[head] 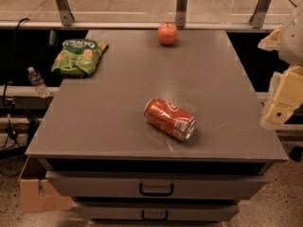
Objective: Move apple near coke can
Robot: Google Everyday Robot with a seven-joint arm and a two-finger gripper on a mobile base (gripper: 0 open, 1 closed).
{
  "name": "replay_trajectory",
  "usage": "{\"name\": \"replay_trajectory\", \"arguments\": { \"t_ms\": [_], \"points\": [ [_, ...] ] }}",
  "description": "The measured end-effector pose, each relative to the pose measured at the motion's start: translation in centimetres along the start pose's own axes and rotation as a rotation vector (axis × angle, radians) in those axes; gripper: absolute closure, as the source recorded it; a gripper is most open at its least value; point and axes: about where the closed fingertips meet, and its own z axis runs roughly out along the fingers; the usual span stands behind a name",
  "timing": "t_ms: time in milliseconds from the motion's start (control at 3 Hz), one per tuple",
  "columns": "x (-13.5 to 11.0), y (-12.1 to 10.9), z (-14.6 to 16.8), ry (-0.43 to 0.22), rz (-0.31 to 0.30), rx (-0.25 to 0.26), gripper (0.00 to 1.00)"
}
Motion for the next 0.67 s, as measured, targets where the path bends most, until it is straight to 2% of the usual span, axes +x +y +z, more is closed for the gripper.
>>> {"name": "replay_trajectory", "arguments": {
  "t_ms": [333,667],
  "points": [
    [0.0,0.0,0.0,0.0,0.0,0.0,0.0],
    [-1.4,-2.1,1.2,-0.049,-0.012,0.022,0.0]
  ]
}}
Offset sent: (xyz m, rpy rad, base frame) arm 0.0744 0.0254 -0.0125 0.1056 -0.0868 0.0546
